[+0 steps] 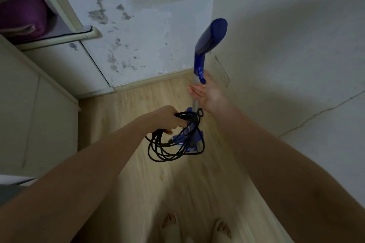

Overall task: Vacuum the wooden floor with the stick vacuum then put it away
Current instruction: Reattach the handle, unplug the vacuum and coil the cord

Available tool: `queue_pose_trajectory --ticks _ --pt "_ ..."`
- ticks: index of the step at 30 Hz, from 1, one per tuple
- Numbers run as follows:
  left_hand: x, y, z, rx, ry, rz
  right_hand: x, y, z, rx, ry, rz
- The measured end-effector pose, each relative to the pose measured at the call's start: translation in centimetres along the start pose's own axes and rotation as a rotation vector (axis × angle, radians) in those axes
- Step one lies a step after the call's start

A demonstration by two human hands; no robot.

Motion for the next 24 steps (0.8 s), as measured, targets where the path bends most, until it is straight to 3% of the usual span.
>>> queue_pose_trajectory --ticks 3,6,8,11,14,18,20,24 --pt "0.4 0.0 0.2 -0.034 0.043 -0.061 -0.7 1.7 0.1 -0.152 -0.144 -0.100" --pt "0.8 -0.6 -0.5 -0.010 0.141 -0.141 -0.5 6.1 -1.4 -0.502 -0.307 -0.808" --pt "1.1 -1.4 -1.2 0.025 0.215 -0.209 0.9 7.2 -2.4 -0.656 -0.326 -1.205" --pt "1.1 -2.1 -1.9 0.055 0.245 -0.341 1.4 7.6 -3.8 -0.743 -0.258 -1.264" --pt "0.5 -2.8 -1.9 0.135 0.208 -0.333 0.4 7.4 -5.3 -0.702 -0.181 -1.196" --pt "0.7 -5.3 -2.3 0.280 0.230 -0.102 0.3 4.0 -5.7 -0.363 0.334 -1.289" --pt "0.5 -6.7 -2.5 0.342 0.236 -0.054 0.1 2.6 -6.5 -0.224 0.514 -1.316" --pt "-0.6 -8.6 -2.6 0.480 0.252 -0.046 -0.3 4.0 -6.6 -0.153 0.562 -1.312"
Point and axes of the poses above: each hand's wrist, its own z-axis towards the middle knuckle, its own x-axis out of the palm, y = z × x, the point moved 9 cm from there along z, towards the middle knuckle, and after that the axes turned 9 degrees about y, right-handed, at the moved point
